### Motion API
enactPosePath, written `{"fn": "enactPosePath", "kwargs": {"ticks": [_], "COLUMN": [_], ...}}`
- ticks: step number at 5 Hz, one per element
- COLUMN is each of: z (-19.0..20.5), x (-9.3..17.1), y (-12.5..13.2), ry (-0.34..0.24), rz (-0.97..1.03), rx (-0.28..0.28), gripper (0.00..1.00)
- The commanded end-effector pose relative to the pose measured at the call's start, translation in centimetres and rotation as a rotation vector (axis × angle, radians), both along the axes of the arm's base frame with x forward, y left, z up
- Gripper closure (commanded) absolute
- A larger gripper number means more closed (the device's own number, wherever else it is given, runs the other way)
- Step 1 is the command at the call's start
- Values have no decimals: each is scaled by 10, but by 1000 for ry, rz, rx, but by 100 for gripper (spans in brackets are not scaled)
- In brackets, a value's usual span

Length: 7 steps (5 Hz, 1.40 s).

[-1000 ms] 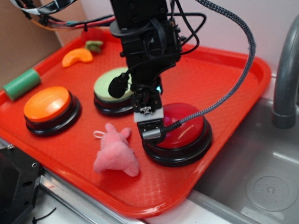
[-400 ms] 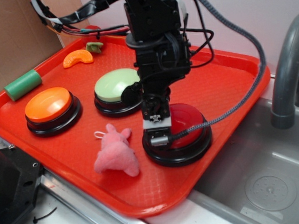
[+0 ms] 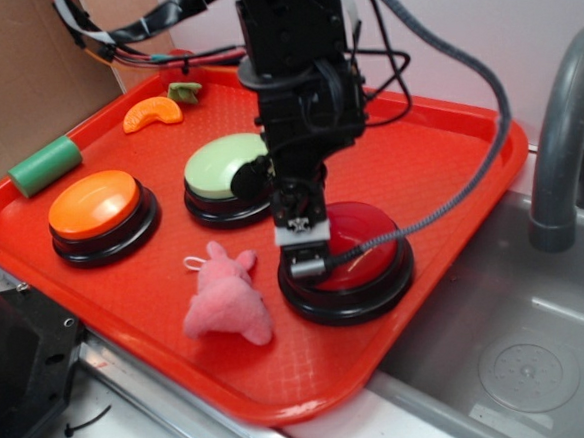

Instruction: Push the red button.

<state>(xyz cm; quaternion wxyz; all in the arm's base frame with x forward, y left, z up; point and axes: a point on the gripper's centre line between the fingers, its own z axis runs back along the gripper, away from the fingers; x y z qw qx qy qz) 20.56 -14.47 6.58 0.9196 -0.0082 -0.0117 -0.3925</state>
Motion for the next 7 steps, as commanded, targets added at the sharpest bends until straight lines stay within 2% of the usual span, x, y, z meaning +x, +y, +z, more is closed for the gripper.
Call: {"fn": "enactPosePath", "kwargs": {"ticks": [1,2,3,4,6,7], "z": [39,41,52,59,76,87], "x": [-5,-8,-10,-9,-11,-14], "y": [-4,-3,-4,-4,-3,-3], "ry": [-64,-52,-67,-47,-61,-74], "rz": [73,21,21,34,48,62], "rx": [-16,-12,0,21,3,25], "gripper": [0,0,0,0,0,0]}}
